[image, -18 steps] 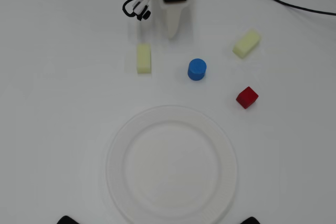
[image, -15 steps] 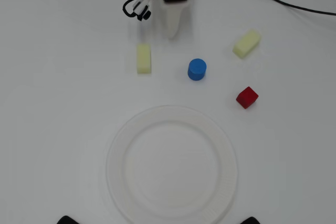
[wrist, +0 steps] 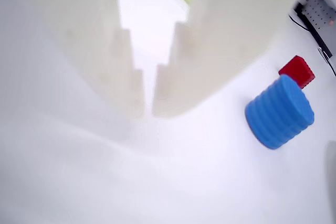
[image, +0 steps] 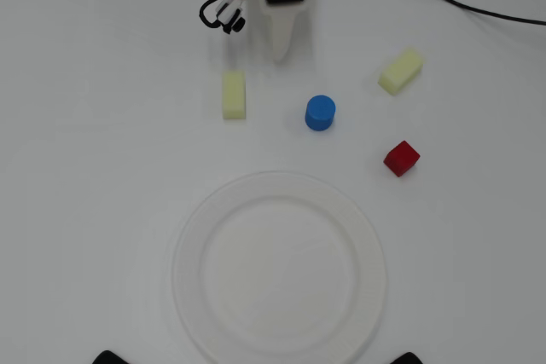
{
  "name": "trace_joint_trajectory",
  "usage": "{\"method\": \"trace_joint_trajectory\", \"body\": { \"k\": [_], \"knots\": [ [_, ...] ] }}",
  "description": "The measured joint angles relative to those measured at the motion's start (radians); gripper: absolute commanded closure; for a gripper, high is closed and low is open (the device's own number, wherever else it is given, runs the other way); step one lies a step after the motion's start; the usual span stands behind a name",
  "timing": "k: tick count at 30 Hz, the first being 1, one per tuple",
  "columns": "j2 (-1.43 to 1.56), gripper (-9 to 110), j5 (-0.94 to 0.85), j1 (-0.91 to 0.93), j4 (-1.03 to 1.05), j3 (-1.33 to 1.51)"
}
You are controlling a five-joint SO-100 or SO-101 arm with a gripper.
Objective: Grasp a blue block and put it in the dish.
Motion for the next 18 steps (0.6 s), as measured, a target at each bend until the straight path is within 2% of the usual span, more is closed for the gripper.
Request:
{"method": "trace_joint_trajectory", "body": {
  "k": [5,11,18],
  "knots": [
    [0.000,101,-0.012,0.021,0.000,-0.021],
    [-0.034,101,-0.035,0.031,0.009,-0.193],
    [-0.345,101,-0.041,0.029,0.052,-0.472]
  ]
}}
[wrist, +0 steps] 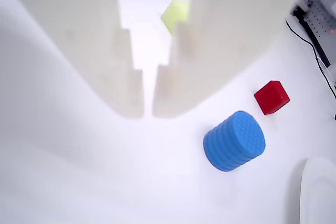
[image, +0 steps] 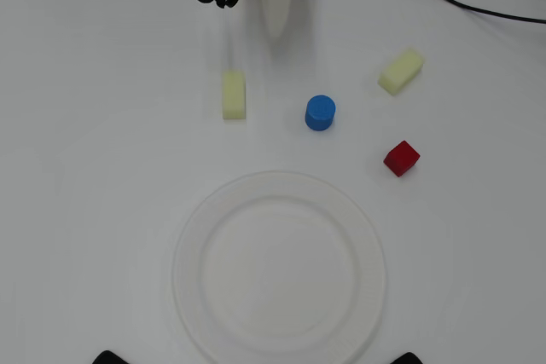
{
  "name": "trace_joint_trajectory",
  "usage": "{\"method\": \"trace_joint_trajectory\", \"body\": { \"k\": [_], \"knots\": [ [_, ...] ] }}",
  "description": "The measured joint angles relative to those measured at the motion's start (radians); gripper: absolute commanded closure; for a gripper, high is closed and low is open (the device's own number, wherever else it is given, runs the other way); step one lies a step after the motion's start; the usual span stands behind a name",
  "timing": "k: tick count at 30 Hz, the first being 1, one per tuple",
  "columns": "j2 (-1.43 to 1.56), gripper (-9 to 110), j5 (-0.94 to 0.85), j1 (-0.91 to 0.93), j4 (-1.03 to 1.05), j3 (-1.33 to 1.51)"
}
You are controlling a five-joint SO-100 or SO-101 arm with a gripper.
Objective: Grasp a blue block and put it in the dish.
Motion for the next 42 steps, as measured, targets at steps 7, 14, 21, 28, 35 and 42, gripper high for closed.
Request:
{"method": "trace_joint_trajectory", "body": {
  "k": [7,14,21,28,35,42],
  "knots": [
    [-0.229,97,-0.035,-0.063,-0.075,-0.158],
    [-0.597,87,-0.058,-0.106,-0.091,-0.408],
    [-0.930,70,-0.034,-0.198,-0.092,-0.563],
    [-1.127,65,0.005,-0.242,-0.147,-0.621],
    [-1.266,66,-0.006,-0.244,-0.264,-0.615],
    [-1.359,70,-0.020,-0.232,-0.337,-0.615]
  ]
}}
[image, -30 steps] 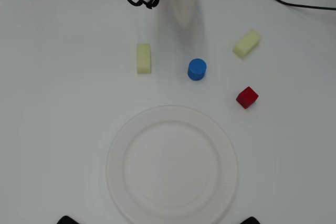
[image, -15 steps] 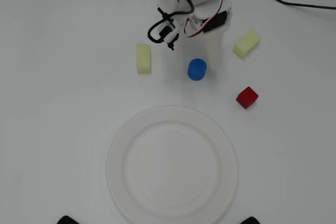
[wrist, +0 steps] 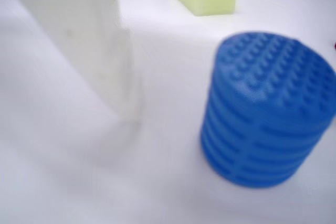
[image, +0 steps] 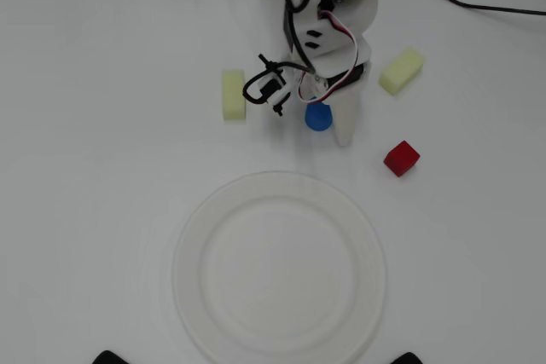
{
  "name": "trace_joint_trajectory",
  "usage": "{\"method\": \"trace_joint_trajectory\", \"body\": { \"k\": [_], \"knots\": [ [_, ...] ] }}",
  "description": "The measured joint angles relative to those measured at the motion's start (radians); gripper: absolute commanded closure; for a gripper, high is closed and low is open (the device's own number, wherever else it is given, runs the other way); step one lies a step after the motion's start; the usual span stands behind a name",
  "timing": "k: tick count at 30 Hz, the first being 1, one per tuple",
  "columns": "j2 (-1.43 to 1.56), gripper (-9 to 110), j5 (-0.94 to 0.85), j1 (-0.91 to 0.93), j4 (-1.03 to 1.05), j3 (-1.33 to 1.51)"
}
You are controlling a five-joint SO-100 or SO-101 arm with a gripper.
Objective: Grasp a blue block and put it in the dish.
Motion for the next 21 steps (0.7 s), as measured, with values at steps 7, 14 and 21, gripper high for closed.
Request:
{"method": "trace_joint_trajectory", "body": {
  "k": [7,14,21],
  "knots": [
    [-0.028,74,-0.008,0.002,-0.023,-0.002],
    [-0.028,87,-0.018,0.003,-0.023,-0.003],
    [-0.008,101,-0.009,0.005,-0.032,0.003]
  ]
}}
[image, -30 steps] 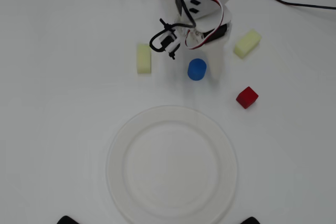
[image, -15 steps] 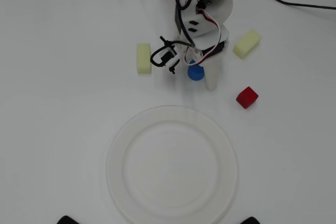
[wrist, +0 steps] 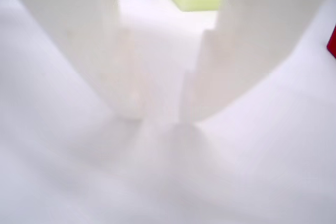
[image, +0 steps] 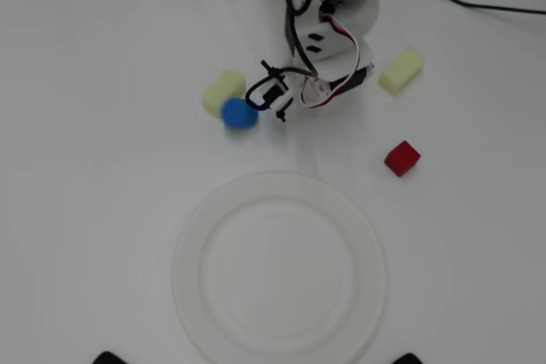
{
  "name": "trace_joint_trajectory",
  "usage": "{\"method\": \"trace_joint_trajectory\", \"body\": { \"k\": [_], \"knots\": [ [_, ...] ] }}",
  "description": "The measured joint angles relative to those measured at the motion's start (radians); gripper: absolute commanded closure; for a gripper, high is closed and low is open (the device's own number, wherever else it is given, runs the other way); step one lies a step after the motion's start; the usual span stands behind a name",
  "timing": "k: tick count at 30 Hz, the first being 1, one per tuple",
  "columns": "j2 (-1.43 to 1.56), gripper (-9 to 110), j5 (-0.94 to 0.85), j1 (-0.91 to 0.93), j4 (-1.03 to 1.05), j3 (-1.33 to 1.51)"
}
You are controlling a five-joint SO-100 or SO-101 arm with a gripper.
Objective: Grasp a blue block and put it in the dish.
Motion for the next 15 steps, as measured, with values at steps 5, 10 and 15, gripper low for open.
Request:
{"method": "trace_joint_trajectory", "body": {
  "k": [5,10,15],
  "knots": [
    [0.152,101,-0.038,0.009,0.008,0.057],
    [0.322,95,-0.091,0.038,0.040,0.098],
    [0.316,83,-0.144,0.189,0.043,0.063]
  ]
}}
